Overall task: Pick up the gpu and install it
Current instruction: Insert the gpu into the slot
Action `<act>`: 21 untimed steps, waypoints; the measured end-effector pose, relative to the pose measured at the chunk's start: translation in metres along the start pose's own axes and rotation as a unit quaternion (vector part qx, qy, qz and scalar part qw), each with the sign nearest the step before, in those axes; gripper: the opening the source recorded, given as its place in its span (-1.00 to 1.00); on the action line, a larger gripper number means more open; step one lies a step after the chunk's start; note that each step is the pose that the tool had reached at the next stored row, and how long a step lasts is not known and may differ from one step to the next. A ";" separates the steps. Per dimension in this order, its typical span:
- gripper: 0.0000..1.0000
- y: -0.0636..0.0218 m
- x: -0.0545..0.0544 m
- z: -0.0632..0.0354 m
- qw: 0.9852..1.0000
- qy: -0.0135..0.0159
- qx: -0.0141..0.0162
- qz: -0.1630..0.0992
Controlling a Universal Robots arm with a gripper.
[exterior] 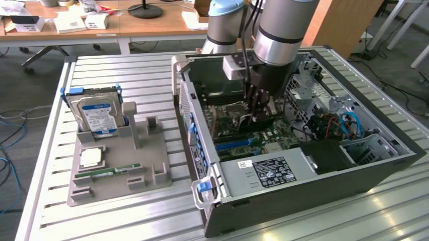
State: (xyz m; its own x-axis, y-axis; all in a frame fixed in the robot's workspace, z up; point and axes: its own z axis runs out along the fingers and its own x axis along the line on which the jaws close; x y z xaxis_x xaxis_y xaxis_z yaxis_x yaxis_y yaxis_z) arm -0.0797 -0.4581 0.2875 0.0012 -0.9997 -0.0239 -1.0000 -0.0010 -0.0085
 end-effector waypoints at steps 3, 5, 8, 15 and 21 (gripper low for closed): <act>-0.47 0.0005 0.000 0.0007 1.000 0.000 0.000 0.000; -0.47 0.0007 0.000 0.0018 1.000 0.000 0.000 0.000; -0.47 0.0008 0.000 0.0032 1.000 0.000 0.000 0.000; -0.47 0.0022 0.000 0.0035 1.000 0.000 0.000 0.000; -0.47 0.0025 0.000 0.0067 1.000 0.000 0.001 0.000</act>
State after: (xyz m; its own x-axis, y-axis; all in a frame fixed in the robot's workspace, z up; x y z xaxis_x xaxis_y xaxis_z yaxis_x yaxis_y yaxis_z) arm -0.0821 -0.4578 0.2809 0.0012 -0.9997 -0.0240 -1.0000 -0.0010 -0.0097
